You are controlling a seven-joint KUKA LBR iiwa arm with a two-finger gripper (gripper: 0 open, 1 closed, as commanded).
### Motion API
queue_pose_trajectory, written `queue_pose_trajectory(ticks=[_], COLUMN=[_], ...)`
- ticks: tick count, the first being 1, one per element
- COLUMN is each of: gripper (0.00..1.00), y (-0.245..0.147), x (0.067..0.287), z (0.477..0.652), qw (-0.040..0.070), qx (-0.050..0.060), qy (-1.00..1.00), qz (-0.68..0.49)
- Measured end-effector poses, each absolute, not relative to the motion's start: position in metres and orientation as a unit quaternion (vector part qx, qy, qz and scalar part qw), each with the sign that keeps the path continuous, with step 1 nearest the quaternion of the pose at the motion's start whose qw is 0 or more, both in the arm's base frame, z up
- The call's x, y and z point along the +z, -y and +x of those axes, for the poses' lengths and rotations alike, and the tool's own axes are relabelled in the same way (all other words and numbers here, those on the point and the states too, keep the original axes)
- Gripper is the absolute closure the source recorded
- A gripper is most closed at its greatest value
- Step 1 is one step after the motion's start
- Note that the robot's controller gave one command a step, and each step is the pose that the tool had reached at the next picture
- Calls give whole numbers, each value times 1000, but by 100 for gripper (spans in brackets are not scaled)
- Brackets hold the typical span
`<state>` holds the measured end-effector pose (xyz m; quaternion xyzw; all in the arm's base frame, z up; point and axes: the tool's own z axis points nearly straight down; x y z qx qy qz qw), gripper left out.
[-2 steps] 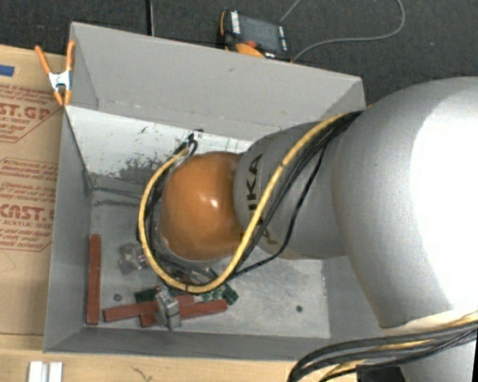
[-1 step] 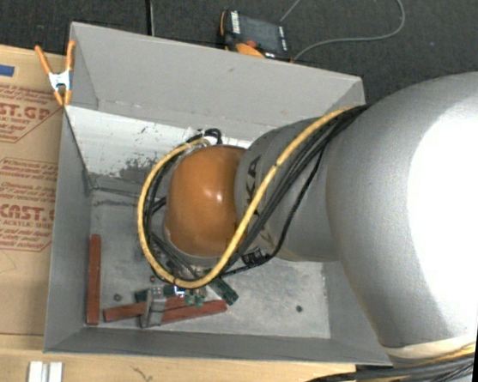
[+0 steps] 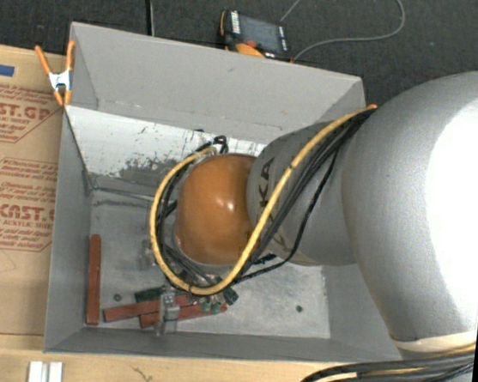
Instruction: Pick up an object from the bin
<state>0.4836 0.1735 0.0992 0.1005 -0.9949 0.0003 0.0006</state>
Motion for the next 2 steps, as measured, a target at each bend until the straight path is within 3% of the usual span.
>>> queue_pose_trajectory(ticks=[1,2], gripper=[0,0], y=[-157,-200], x=[70,72], z=[486,485], qw=[-3,-7], qx=[-1,-1], qy=[998,979], qz=[64,202])
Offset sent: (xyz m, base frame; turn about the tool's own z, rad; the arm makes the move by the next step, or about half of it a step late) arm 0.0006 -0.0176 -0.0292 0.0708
